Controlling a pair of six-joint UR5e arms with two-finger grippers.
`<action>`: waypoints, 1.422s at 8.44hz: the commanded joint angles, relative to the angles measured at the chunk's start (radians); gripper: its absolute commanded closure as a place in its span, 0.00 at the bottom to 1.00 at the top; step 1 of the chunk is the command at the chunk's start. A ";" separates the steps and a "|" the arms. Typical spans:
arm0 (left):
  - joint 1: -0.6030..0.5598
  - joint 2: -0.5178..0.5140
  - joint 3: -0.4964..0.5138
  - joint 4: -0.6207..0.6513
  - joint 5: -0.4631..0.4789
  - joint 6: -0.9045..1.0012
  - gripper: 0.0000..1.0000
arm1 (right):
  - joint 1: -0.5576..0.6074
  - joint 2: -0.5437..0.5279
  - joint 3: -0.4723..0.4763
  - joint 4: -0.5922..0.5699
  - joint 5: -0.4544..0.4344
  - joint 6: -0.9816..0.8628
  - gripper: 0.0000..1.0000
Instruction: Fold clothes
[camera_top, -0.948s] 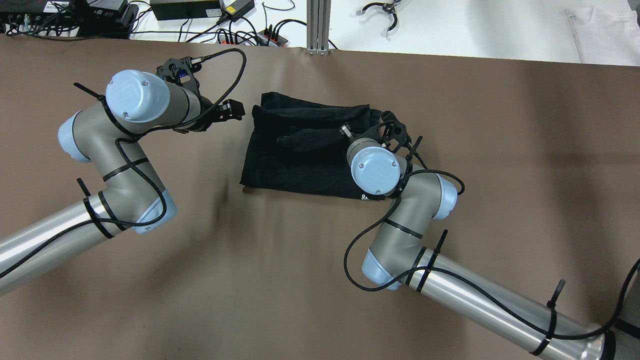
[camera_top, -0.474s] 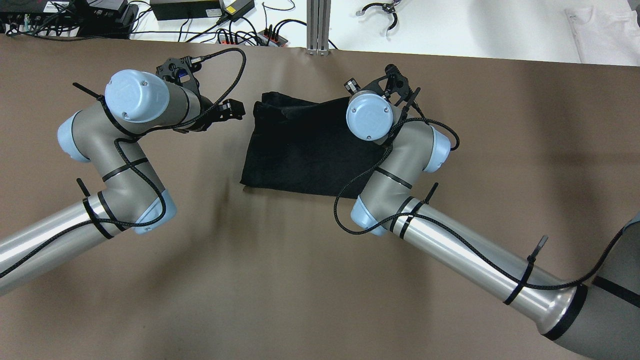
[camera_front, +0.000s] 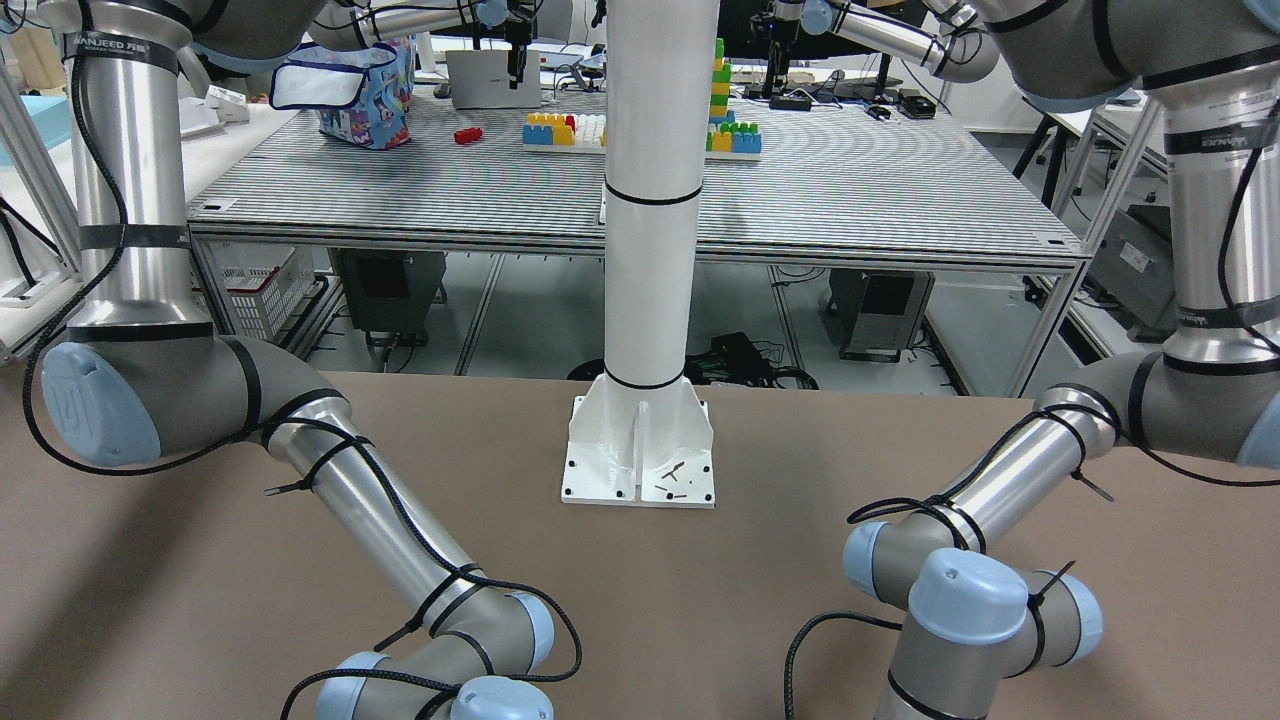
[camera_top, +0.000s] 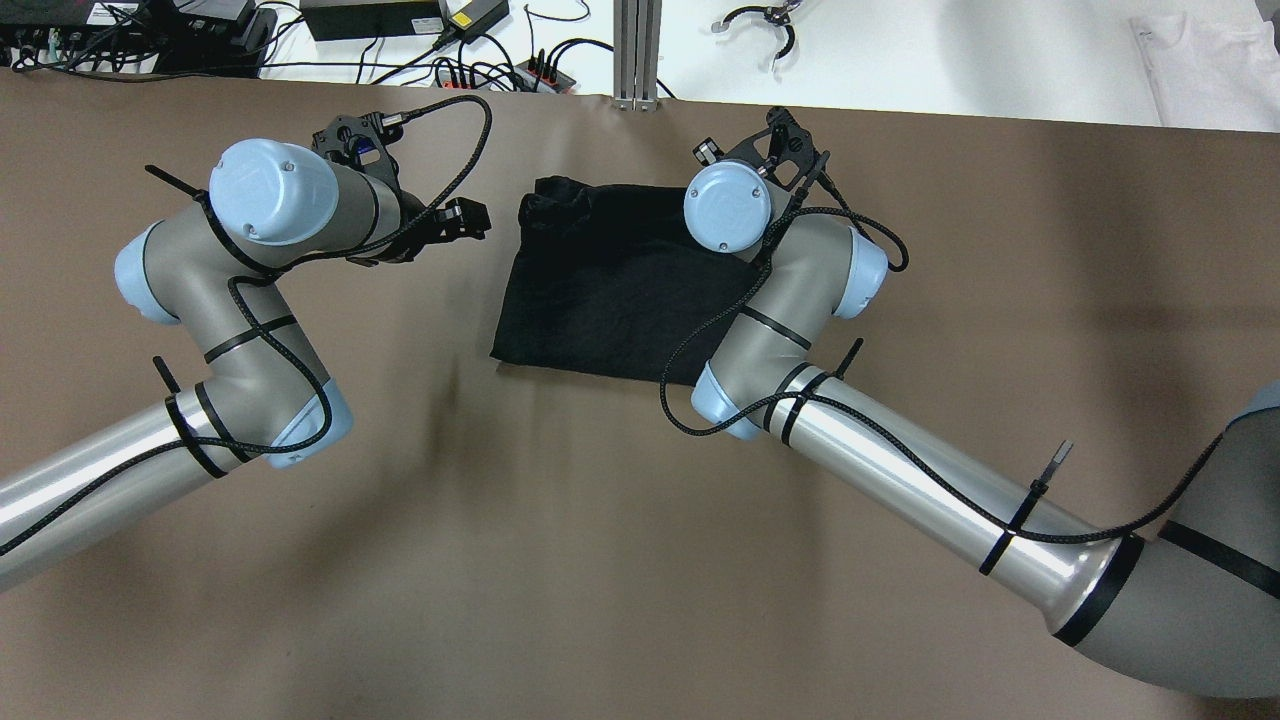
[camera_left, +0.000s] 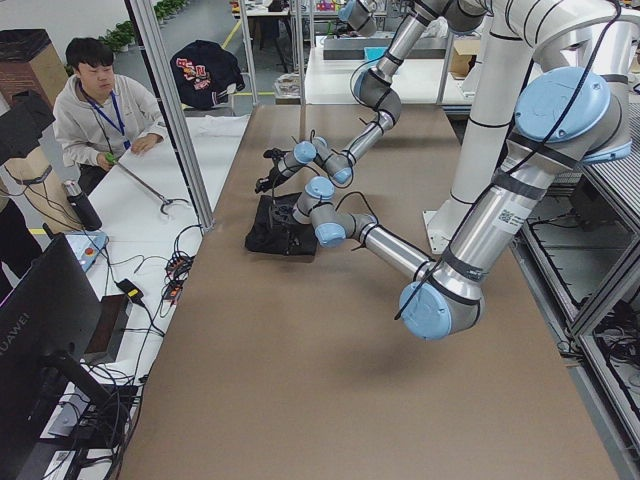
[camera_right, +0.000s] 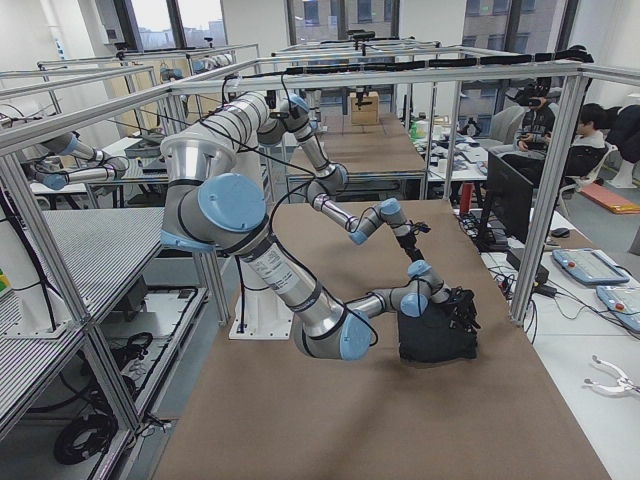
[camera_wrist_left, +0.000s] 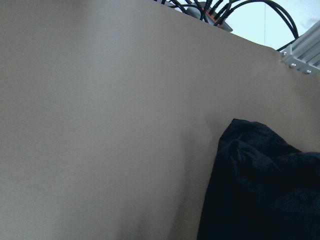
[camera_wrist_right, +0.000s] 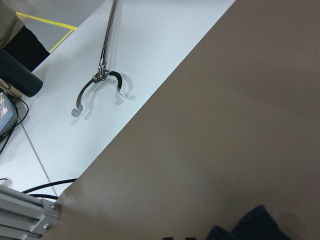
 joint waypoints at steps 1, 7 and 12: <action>-0.002 0.000 -0.004 0.000 -0.008 0.002 0.00 | 0.011 0.023 0.014 -0.001 -0.008 -0.117 0.07; -0.174 0.187 -0.037 0.008 -0.124 0.505 0.00 | 0.190 -0.474 0.526 -0.217 0.370 -1.153 0.06; -0.528 0.425 -0.037 0.049 -0.158 1.068 0.00 | 0.612 -0.809 0.624 -0.222 0.371 -2.007 0.06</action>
